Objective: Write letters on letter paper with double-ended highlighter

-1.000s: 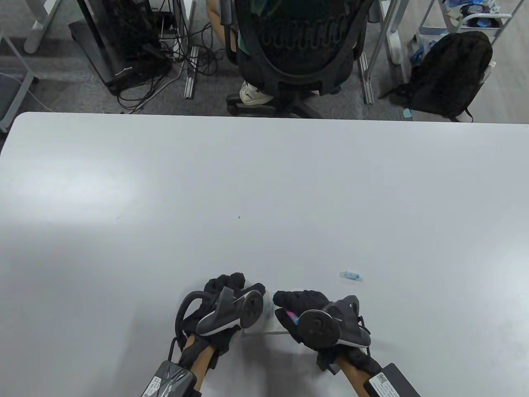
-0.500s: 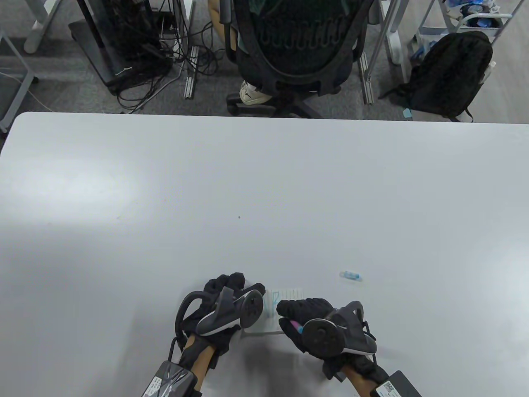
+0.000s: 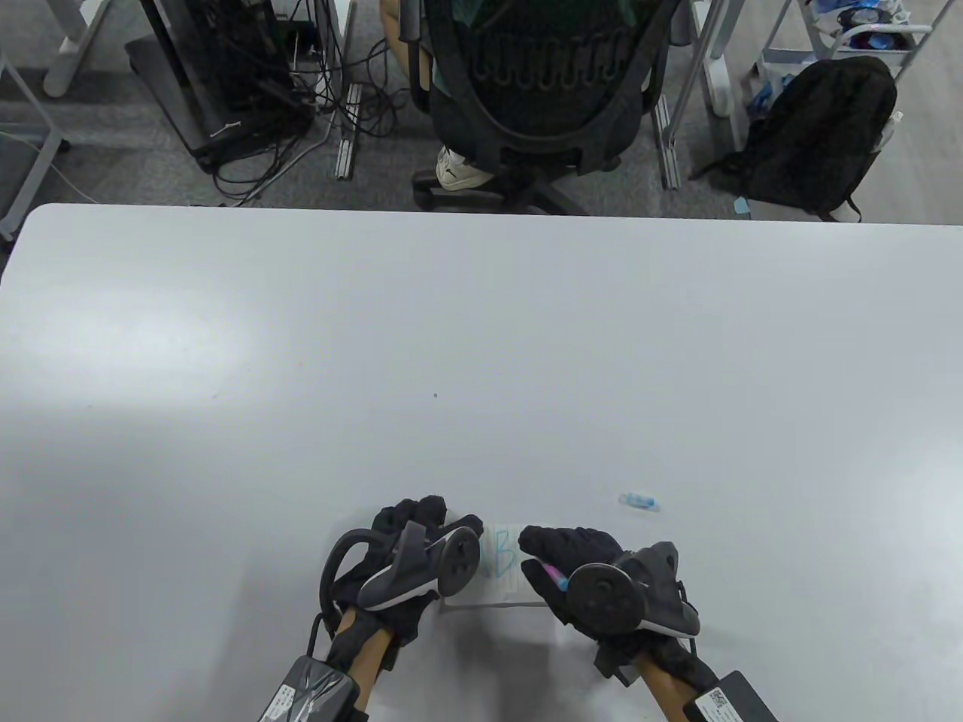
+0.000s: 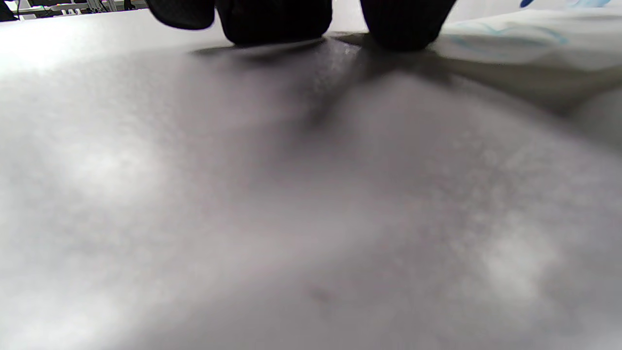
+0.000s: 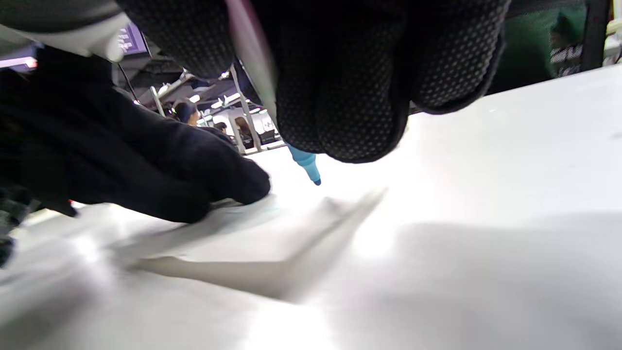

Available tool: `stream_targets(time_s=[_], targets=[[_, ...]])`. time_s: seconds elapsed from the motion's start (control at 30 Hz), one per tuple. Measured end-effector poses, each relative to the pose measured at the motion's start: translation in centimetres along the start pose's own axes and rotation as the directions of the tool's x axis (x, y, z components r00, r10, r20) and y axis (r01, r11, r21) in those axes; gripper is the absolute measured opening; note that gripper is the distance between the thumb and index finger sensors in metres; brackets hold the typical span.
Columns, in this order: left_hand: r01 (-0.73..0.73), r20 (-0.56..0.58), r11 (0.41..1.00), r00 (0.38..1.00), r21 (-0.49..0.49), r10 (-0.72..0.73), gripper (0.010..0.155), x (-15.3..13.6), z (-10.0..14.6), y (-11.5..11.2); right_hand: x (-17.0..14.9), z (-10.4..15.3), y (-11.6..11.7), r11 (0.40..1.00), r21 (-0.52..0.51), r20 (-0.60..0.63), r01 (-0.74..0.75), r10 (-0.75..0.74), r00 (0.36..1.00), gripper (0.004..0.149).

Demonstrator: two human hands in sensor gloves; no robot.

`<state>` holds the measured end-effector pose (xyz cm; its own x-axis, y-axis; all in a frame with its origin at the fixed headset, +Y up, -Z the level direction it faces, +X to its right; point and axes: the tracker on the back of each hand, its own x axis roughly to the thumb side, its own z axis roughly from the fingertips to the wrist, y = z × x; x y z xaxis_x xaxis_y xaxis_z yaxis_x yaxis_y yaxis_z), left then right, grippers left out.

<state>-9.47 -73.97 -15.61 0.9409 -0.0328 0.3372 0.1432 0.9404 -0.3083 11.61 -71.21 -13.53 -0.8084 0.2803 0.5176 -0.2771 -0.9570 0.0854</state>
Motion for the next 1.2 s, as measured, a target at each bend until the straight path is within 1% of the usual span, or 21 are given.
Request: stream_targets(time_s=[0.13, 0.33, 0.37, 0.43, 0.5, 0.6, 0.63, 0.7, 0.9, 1.1, 1.2], targets=[[0.005, 0.002, 1.000, 1.000, -0.001, -0.005, 0.050, 0.0, 0.0, 0.0, -0.3, -0.2, 0.4, 1.000, 0.023, -0.028, -0.004, 0.005, 1.000, 0.050], [-0.016, -0.002, 1.000, 1.000, 0.013, 0.016, 0.050, 0.3, 0.0, 0.0, -0.3, -0.2, 0.4, 1.000, 0.023, -0.026, -0.009, 0.009, 1.000, 0.050], [-0.011, -0.003, 1.000, 1.000, 0.022, 0.011, 0.051, 0.4, 0.0, 0.0, -0.3, -0.2, 0.4, 1.000, 0.023, -0.026, -0.008, 0.008, 1.000, 0.050], [0.043, 0.007, 0.999, 0.999, 0.013, -0.043, 0.052, 1.0, -0.1, -0.2, -0.3, -0.2, 0.4, 1.000, 0.024, -0.028, -0.009, 0.009, 1.000, 0.050], [0.063, 0.018, 0.998, 0.998, -0.001, -0.063, 0.055, 1.3, -0.2, -0.4, -0.3, -0.2, 0.4, 1.000, 0.023, -0.028, -0.015, 0.015, 1.000, 0.050], [0.028, 0.065, 0.999, 0.997, -0.016, -0.027, 0.060, 1.5, -0.3, -0.6, -0.3, -0.2, 0.3, 1.000, 0.024, -0.031, -0.013, 0.014, 0.999, 0.050], [0.015, 0.073, 0.999, 0.997, -0.041, -0.012, 0.058, 1.6, -0.4, -0.7, -0.3, -0.2, 0.4, 1.000, 0.023, -0.032, -0.010, 0.011, 0.999, 0.050], [0.021, 0.075, 0.999, 0.997, -0.049, -0.017, 0.054, 1.7, -0.4, -0.7, -0.3, -0.2, 0.4, 1.000, 0.020, -0.033, -0.007, 0.008, 0.999, 0.050], [0.021, 0.071, 0.998, 0.997, -0.051, -0.017, 0.054, 1.7, -0.4, -0.6, 0.0, -0.3, 0.5, 0.998, 0.037, -0.010, -0.045, 0.046, 0.999, 0.050], [0.050, 0.089, 0.997, 0.995, -0.060, -0.044, 0.056, 2.0, -0.4, -0.9, -0.1, -0.3, 0.5, 0.999, 0.040, -0.011, -0.029, 0.029, 1.000, 0.050], [0.048, 0.084, 0.996, 0.996, -0.069, -0.042, 0.055, 2.0, -0.4, -0.8, -0.1, -0.2, 0.6, 0.998, 0.063, 0.015, -0.011, 0.010, 1.000, 0.049]])
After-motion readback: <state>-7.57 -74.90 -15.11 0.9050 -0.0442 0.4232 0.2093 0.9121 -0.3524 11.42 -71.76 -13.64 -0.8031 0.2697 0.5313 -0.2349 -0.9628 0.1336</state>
